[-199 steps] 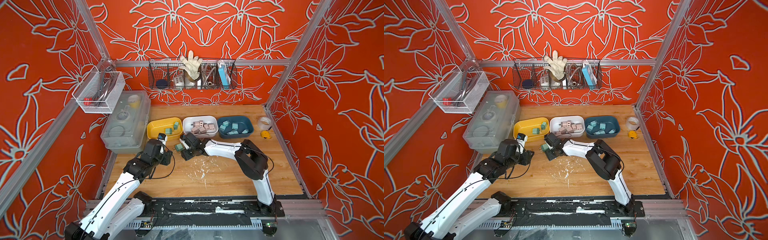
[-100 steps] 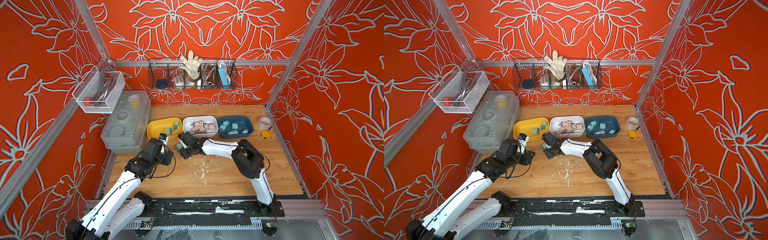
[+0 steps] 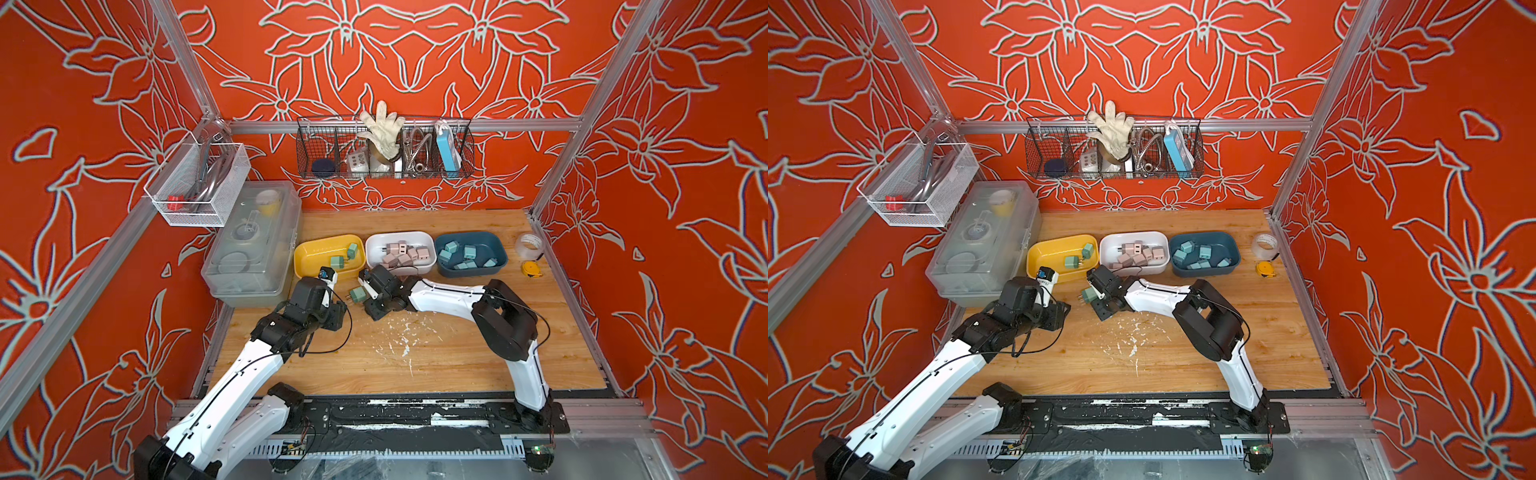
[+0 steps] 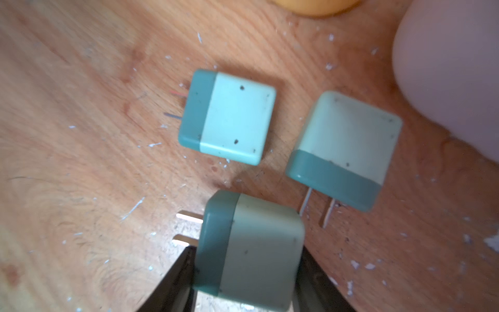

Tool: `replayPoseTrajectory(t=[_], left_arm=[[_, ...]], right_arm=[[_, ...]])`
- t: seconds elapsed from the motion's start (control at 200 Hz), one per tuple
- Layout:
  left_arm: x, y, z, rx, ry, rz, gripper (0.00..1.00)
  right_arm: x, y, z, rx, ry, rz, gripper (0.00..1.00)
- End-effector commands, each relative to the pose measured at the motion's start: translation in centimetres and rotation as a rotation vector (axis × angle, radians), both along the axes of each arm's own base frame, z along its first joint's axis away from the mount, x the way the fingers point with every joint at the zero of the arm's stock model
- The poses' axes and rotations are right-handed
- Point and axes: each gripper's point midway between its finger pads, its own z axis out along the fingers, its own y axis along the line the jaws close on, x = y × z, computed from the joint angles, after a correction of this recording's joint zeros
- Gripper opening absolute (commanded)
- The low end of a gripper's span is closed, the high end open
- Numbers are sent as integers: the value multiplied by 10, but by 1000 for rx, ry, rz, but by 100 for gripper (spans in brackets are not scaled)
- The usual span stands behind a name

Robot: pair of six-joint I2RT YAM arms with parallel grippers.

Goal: Place the plugs by color into the storage box
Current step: Pick up the plug from the center of the board, then place the plug in the storage box.

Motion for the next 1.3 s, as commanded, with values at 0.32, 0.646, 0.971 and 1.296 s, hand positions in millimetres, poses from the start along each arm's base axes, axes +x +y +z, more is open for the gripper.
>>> replayPoseTrajectory(t=[0.32, 0.646, 0.971, 1.296], left_arm=[[14, 52, 15, 52, -57, 253, 60], [12, 52, 20, 21, -71, 258, 61], [10, 51, 24, 7, -81, 254, 61], [10, 51, 24, 2, -77, 261, 61]], right_arm=[[26, 43, 69, 97, -107, 93, 45], [70, 101, 78, 156, -119, 161, 48], [111, 138, 71, 277, -177, 105, 67], [108, 130, 93, 295, -166, 62, 75]])
